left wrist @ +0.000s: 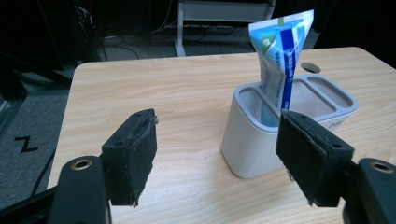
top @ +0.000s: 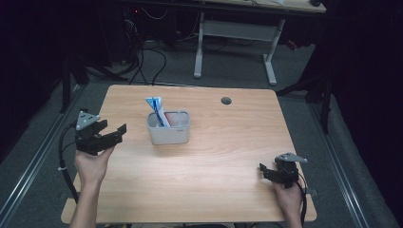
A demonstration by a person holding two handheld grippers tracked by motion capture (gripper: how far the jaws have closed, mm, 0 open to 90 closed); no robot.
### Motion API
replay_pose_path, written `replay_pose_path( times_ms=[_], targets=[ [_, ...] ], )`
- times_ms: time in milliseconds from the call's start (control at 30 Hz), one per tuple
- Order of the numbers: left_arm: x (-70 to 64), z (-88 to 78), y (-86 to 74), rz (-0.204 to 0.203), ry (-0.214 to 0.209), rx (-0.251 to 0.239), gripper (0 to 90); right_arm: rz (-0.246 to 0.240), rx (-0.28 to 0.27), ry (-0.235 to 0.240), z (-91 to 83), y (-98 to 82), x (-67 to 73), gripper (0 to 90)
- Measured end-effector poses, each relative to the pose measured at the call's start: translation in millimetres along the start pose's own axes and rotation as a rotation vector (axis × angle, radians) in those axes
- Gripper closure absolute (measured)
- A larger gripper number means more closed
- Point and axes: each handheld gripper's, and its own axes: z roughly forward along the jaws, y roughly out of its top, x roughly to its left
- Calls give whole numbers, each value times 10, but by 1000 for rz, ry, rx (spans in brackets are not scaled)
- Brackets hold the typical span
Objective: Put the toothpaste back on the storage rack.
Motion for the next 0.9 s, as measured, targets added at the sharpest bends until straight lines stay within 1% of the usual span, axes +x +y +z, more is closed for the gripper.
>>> replay_pose_path(
  times_ms=[200,367,567,767,900],
  targets=[
    [42,-19,-85,-16,5,6,289,0,0,0,0,0,0,281],
    [68,-52,-126,-21,11,12,286,0,0,0,0,0,0,281],
    [85,-99,-190,-34,9,1,284,-3,-1,0,1,0,-2,281],
    [128,-120,-257,-51,16,6,284,-3,-2,0,1,0,-1,281],
    [127,-125,-297,-54,19,5,284,-3,-2,0,1,0,-1,281]
  ],
)
